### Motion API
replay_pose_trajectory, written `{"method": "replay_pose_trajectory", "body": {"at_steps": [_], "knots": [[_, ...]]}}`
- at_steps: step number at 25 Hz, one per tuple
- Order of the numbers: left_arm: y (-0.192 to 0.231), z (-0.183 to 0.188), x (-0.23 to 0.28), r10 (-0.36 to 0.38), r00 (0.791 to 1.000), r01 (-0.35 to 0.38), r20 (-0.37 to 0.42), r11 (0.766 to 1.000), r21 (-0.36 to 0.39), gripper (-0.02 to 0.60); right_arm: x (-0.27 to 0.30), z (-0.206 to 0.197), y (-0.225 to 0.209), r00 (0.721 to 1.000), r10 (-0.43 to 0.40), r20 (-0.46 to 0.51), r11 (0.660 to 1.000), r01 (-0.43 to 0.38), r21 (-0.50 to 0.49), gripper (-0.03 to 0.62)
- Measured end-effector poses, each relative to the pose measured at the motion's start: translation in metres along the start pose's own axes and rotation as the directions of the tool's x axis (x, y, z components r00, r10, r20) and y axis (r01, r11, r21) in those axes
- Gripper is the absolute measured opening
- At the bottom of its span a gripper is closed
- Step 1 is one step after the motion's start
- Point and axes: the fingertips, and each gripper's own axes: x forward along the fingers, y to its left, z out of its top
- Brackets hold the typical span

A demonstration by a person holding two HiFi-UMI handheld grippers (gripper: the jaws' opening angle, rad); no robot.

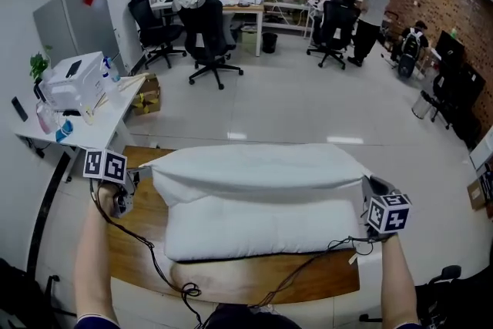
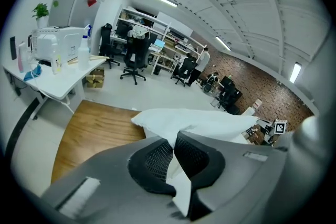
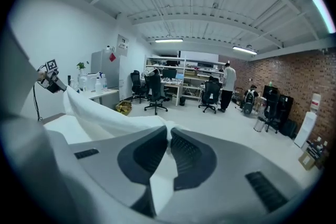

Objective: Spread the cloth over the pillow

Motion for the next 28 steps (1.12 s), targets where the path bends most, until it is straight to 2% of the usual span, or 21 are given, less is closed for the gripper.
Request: {"method": "replay_pose_trajectory", "body": {"at_steps": [11, 17, 28], "knots": [[0.018, -0.077, 0.014, 0.052, 0.994, -0.057, -0.091, 0.997, -0.05, 0.014, -0.016, -0.088, 0.018, 0.993, 0.024, -0.115, 0.997, -0.016, 0.071, 0.038], [0.015, -0.094, 0.009, 0.039, 0.995, -0.046, -0.091, 0.996, -0.072, 0.014, -0.028, -0.102, 0.021, 0.994, 0.02, -0.108, 0.995, -0.009, 0.098, 0.038], [0.009, -0.113, -0.018, 0.027, 0.995, -0.032, -0.094, 0.998, -0.056, 0.014, -0.064, -0.128, 0.035, 0.997, 0.031, -0.077, 0.986, -0.018, 0.166, 0.038]]}}
